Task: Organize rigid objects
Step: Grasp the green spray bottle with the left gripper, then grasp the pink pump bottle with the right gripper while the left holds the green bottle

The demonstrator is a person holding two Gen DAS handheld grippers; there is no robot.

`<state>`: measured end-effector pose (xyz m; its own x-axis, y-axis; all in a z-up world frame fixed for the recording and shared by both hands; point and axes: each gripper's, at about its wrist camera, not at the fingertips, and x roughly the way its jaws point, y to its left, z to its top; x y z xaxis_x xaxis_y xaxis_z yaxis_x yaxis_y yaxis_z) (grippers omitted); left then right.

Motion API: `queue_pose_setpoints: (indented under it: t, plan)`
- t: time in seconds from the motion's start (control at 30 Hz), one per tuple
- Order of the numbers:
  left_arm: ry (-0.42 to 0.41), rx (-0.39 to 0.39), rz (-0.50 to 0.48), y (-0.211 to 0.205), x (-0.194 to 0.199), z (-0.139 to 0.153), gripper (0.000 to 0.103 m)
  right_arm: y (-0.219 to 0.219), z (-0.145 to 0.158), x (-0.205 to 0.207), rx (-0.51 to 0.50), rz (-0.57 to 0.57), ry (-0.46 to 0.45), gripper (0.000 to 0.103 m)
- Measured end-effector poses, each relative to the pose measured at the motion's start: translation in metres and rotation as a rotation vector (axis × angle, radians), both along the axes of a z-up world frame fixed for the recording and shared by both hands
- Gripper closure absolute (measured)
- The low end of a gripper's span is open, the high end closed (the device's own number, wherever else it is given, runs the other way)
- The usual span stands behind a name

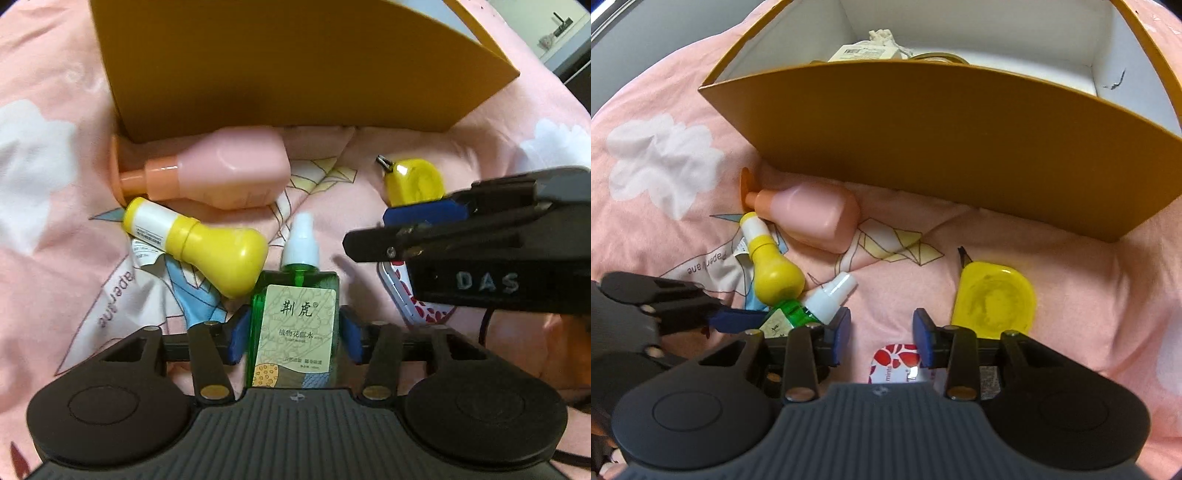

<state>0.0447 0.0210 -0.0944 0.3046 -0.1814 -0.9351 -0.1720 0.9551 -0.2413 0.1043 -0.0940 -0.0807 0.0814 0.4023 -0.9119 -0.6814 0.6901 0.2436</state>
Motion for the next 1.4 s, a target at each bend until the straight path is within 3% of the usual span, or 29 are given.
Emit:
queue_pose_setpoints:
  t: [0.23,0.4,0.53,0.83,1.0,1.2,1.4]
  plan:
    - [-0.136,0.082,-0.024,-0.014,-0.019,0.033,0.052,-0.005,0.012,0.004,0.030,-0.005,-0.040,0.064]
    - [-0.233,0.088,0.051,-0.001,-0.034,0.059,0.052,-0.011,0.025,0.015,0.021,-0.018,-0.107,0.064]
    - [-0.280,0.114,0.109,0.013,-0.040,0.073,0.052,-0.001,0.030,0.013,0.008,0.053,-0.141,0.064]
    - [-0.254,0.164,0.241,0.043,-0.037,0.068,0.052,0.057,0.029,-0.002,-0.007,0.334,-0.217,0.063]
    - [-0.236,0.151,0.274,0.054,-0.036,0.062,0.052,0.084,0.019,-0.002,-0.055,0.454,-0.240,0.061]
    - [-0.219,0.130,0.297,0.063,-0.037,0.055,0.052,0.101,0.002,0.000,-0.103,0.517,-0.210,0.057]
    - [-0.206,0.121,0.305,0.067,-0.033,0.048,0.052,0.110,-0.014,0.004,-0.125,0.503,-0.177,0.054]
